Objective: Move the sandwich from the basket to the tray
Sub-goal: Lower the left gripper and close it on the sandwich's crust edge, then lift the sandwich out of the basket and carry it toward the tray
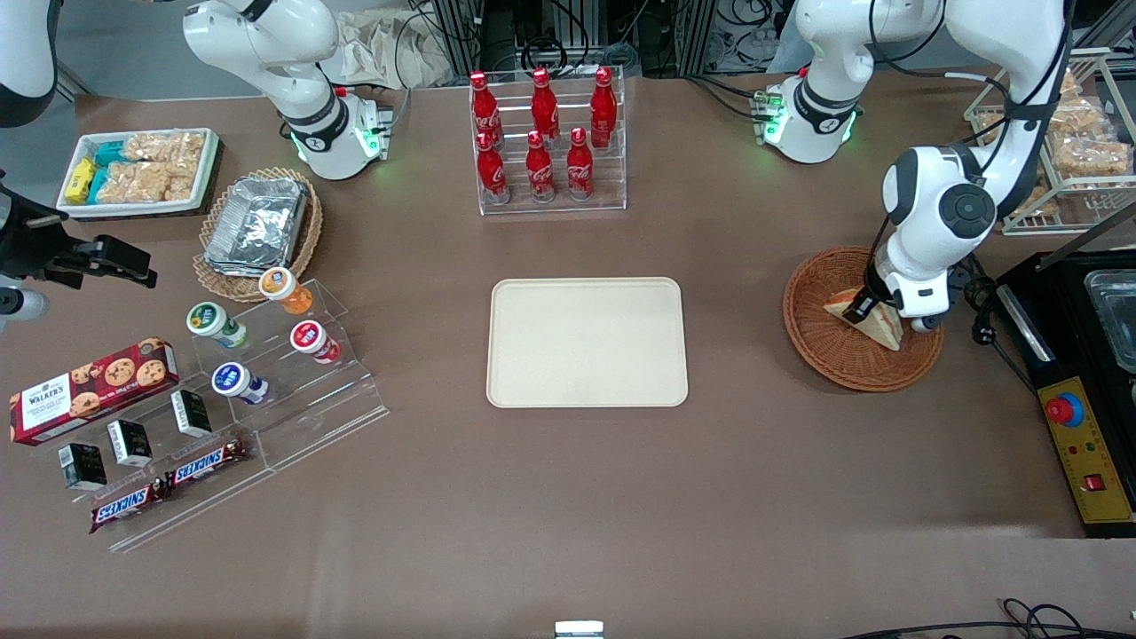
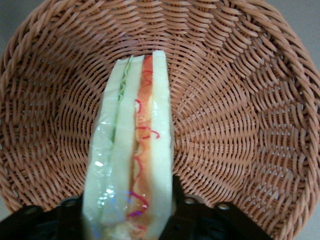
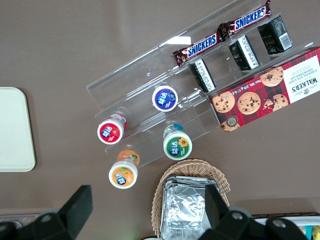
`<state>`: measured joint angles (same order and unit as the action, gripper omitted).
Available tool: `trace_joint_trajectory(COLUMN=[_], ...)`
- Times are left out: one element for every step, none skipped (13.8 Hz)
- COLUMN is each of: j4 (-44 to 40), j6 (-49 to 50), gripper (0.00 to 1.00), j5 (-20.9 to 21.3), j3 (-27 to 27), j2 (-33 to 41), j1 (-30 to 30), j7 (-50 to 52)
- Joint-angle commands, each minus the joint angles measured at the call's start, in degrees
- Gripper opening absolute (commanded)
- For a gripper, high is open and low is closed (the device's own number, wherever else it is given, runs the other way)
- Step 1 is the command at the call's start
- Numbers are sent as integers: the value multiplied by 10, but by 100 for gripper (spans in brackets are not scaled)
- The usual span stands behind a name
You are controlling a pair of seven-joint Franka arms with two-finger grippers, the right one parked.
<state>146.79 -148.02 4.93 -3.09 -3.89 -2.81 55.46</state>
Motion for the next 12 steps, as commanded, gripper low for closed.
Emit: trace_joint_trajectory(j4=[2, 2, 1, -2, -3, -6, -22, -48, -83, -131, -194, -261], j6=[-21, -25, -24, -24, -17, 5, 54, 112, 167, 228, 295, 362], gripper=[20, 4, 0, 0, 0, 0, 0, 0, 0, 0, 0, 0], j5=[15, 15, 15, 14, 14, 14, 13, 13, 6, 3, -4, -13], j3=[-4, -3, -4, -4, -5, -7, -9, -12, -21, -34, -43, -59], j2=[-6, -8, -4, 1, 21, 46, 70, 84, 93, 94, 87, 65], j1=[-7, -7, -7, -7, -6, -4, -2, 1, 3, 10, 14, 26], j7=[18, 18, 16, 17, 16, 11, 4, -5, -18, -27, -33, -35])
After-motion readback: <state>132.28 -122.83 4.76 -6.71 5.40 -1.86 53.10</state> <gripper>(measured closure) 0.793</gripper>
